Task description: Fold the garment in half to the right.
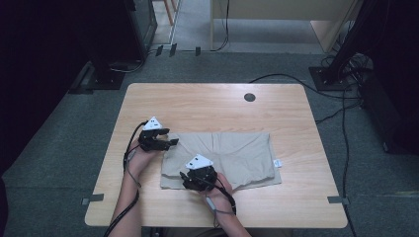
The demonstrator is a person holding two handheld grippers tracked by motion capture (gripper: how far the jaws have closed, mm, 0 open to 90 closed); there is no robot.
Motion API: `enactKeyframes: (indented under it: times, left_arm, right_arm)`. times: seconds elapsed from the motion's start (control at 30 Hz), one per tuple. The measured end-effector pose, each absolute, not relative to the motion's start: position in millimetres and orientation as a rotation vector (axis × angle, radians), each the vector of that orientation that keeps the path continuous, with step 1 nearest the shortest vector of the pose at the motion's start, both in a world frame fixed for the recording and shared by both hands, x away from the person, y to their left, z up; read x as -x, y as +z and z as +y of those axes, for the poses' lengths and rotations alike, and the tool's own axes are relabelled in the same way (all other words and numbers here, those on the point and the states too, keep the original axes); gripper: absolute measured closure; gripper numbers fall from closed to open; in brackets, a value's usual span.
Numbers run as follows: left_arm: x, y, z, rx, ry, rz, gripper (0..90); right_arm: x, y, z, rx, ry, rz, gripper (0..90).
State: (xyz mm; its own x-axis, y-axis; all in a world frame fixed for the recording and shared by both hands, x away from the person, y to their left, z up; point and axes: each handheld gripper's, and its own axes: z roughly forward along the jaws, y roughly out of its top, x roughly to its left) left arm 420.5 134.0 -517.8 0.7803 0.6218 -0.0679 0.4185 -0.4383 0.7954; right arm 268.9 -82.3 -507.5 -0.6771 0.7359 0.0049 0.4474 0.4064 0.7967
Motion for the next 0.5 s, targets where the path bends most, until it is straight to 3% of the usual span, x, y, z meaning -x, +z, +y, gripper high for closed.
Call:
enactKeyframes:
  times: [0.5]
  left_arm:
    - [-421,-518,135,-2.093,0.293,0.775,33.1]
  right_arm:
    - [-265,-500,-71,-0.995,1.180,2.344,40.7]
